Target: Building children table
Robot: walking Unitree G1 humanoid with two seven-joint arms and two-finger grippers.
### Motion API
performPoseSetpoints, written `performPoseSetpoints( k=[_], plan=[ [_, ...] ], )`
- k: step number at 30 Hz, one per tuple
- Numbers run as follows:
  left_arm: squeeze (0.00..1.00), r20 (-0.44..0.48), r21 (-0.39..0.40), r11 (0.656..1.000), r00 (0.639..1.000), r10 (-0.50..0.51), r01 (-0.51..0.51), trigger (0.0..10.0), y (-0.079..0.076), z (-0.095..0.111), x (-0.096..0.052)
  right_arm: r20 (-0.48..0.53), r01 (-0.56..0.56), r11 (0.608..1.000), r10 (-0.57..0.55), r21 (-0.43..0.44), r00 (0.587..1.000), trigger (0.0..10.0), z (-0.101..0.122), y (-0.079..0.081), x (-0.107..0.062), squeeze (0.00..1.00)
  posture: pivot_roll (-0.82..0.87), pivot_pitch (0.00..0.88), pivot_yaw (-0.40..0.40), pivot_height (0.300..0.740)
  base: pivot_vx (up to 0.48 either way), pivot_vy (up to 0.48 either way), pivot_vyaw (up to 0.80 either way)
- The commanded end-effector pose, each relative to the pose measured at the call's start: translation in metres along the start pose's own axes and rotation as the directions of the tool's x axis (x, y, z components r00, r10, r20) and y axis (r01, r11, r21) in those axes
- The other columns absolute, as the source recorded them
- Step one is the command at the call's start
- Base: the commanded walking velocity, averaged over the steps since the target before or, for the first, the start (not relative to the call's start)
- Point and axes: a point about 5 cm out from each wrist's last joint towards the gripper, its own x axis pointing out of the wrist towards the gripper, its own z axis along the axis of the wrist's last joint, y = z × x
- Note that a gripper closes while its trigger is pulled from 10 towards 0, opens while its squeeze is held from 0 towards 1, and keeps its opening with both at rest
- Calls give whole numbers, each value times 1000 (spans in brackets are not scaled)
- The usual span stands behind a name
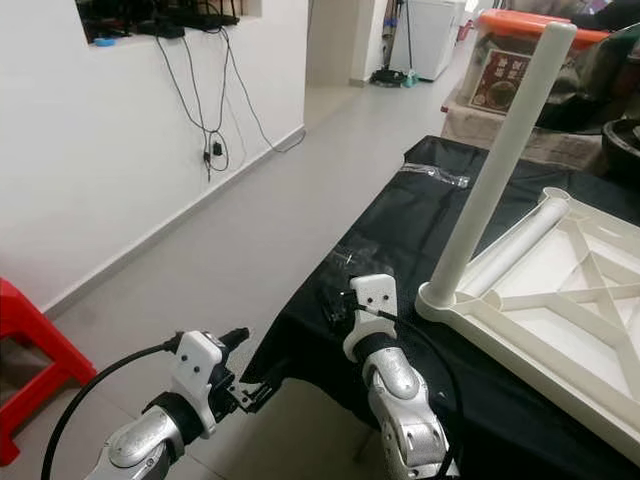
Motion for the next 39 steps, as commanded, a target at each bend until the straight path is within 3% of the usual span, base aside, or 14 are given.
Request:
performPoseSetpoints(
  k=[1, 4, 9, 17, 24, 39],
  plan=[
    [0, -26, 0, 1000, 999, 23, -23, 10000, 2, -5, 1, 3, 49, 999, -49, 7, 999, 10000, -1, -1, -7, 0, 75, 13, -49, 740, 0, 0, -763],
    [0, -33, 1, 999, 999, 33, -33, 10000, 4, -5, 1, -19, 47, 997, -46, 54, 999, 10000, -4, 9, -15, 0, 72, 16, -41, 740, 0, 0, -763],
    [0, -39, -3, 999, 998, 48, -49, 10000, 6, -5, 3, -22, 21, 999, -21, 32, 1000, 10000, -6, 19, -17, 0, 72, 20, -39, 740, 0, 0, -756],
    [0, -42, -11, 998, 997, 67, -67, 10000, 9, -5, 4, -17, 12, 1000, -12, 22, 1000, 10000, -7, 21, -16, 0, 71, 22, -39, 740, 0, 303, -745],
    [0, -55, -1, 997, 996, 72, -72, 10000, 9, -6, 3, -33, 9, 1000, -9, 10, 999, 10000, -7, 25, -17, 0, 75, 30, -36, 740, 0, 463, 0],
    [0, -68, 6, 994, 992, 110, -110, 10000, 11, -6, 3, -37, 0, 1000, -1, -14, 999, 10000, -7, 24, -14, 0, 80, 47, -42, 740, 58, 0, 0]
  ],
)
